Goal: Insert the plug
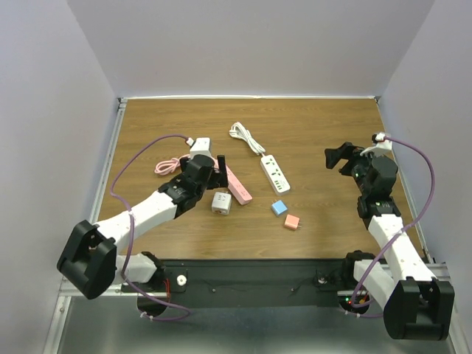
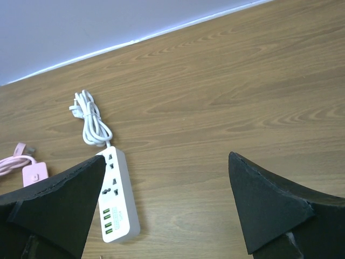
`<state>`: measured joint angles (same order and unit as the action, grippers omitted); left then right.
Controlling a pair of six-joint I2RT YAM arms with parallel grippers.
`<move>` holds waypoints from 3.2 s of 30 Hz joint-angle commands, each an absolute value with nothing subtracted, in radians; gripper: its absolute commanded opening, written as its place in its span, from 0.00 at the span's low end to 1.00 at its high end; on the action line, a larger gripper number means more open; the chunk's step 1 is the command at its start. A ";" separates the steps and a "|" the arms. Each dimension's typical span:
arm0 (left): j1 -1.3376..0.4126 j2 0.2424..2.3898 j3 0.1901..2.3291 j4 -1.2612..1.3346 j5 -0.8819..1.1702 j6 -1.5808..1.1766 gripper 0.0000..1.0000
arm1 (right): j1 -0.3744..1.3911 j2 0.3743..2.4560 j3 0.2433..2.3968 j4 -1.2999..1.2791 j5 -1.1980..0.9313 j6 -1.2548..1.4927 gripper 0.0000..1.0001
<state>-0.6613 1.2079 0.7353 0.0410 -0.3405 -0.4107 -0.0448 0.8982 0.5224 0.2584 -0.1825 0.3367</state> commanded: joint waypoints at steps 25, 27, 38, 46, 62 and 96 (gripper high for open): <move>-0.773 1.463 0.818 -0.112 -0.293 -0.488 0.98 | -0.043 0.899 0.541 0.261 -0.155 0.345 1.00; -0.775 1.480 0.822 -0.113 -0.273 -0.483 0.90 | -0.043 0.905 0.543 0.261 -0.170 0.344 1.00; -0.775 1.477 0.862 -0.127 -0.152 -0.491 0.00 | -0.017 0.931 0.587 0.258 -0.328 0.270 1.00; -0.773 1.399 0.966 -0.060 -0.041 -0.652 0.00 | 0.255 0.957 0.641 0.245 -0.207 0.253 0.98; -0.773 1.295 0.885 0.376 -0.172 -1.098 0.00 | 0.606 0.916 0.584 0.482 0.057 0.466 0.94; -0.917 1.250 0.804 0.607 -0.351 -1.330 0.00 | 0.818 1.129 0.537 0.796 0.307 0.370 0.89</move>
<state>-0.9031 1.2964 0.8116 0.5045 -0.3347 -1.3025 0.8078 1.1286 0.5316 0.7013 0.2478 0.4042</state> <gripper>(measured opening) 0.685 0.903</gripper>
